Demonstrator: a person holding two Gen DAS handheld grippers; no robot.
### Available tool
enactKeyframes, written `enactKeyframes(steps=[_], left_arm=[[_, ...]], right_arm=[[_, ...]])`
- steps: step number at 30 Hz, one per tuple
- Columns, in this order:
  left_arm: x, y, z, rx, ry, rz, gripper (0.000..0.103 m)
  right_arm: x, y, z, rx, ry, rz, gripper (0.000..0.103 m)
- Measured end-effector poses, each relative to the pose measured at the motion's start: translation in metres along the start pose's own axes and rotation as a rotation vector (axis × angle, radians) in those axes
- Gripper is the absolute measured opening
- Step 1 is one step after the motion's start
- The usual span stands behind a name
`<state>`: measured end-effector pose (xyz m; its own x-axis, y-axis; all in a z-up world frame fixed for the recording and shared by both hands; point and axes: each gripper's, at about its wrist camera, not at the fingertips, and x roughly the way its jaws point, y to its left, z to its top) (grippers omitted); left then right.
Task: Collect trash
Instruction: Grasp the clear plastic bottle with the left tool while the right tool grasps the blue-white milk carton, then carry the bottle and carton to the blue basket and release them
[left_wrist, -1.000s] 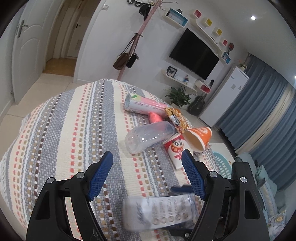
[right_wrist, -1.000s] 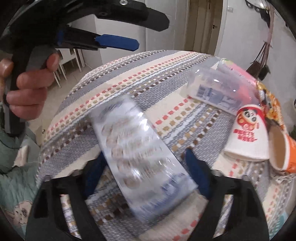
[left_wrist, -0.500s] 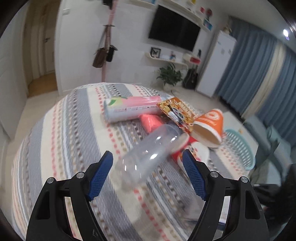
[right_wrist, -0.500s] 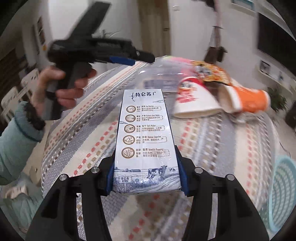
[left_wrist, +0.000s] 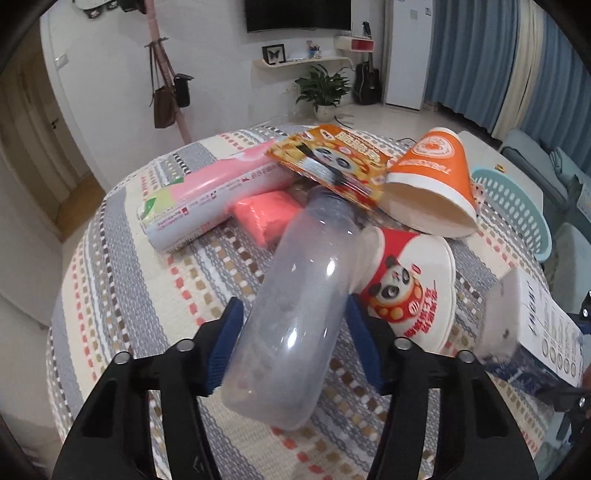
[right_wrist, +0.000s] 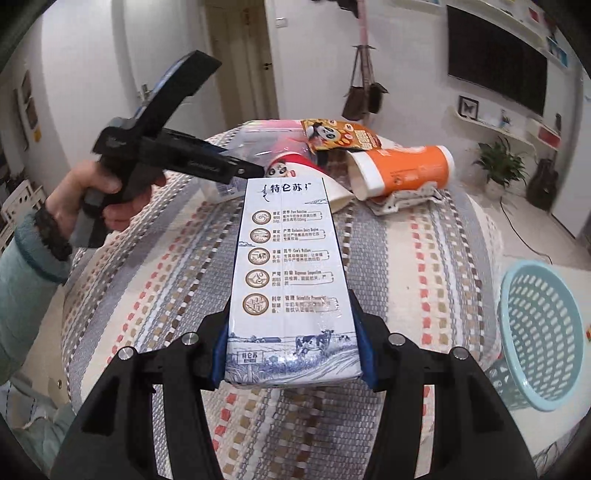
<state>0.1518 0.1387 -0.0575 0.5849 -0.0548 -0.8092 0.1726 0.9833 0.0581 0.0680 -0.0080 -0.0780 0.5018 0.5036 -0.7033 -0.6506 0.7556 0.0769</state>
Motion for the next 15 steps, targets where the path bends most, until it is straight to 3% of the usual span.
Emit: enactKeyframes(steps=[5, 8, 13, 15], left_arm=[[-0.022, -0.002, -0.025, -0.115, 0.011, -0.031, 0.048], [-0.043, 0.0, -0.056, -0.21, 0.009, -0.025, 0.048], [-0.064, -0.008, -0.088, -0.254, 0.002, -0.088, 0.049], [-0.066, -0.01, -0.089, -0.259, -0.001, -0.111, 0.051]], right_arm=[[0.008, -0.007, -0.003, 0.054, 0.032, -0.085, 0.051], [0.014, -0.012, -0.006, 0.071, 0.065, -0.159, 0.051], [0.018, -0.012, -0.012, 0.089, 0.079, -0.166, 0.052], [0.02, -0.014, -0.009, 0.103, 0.089, -0.163, 0.058]])
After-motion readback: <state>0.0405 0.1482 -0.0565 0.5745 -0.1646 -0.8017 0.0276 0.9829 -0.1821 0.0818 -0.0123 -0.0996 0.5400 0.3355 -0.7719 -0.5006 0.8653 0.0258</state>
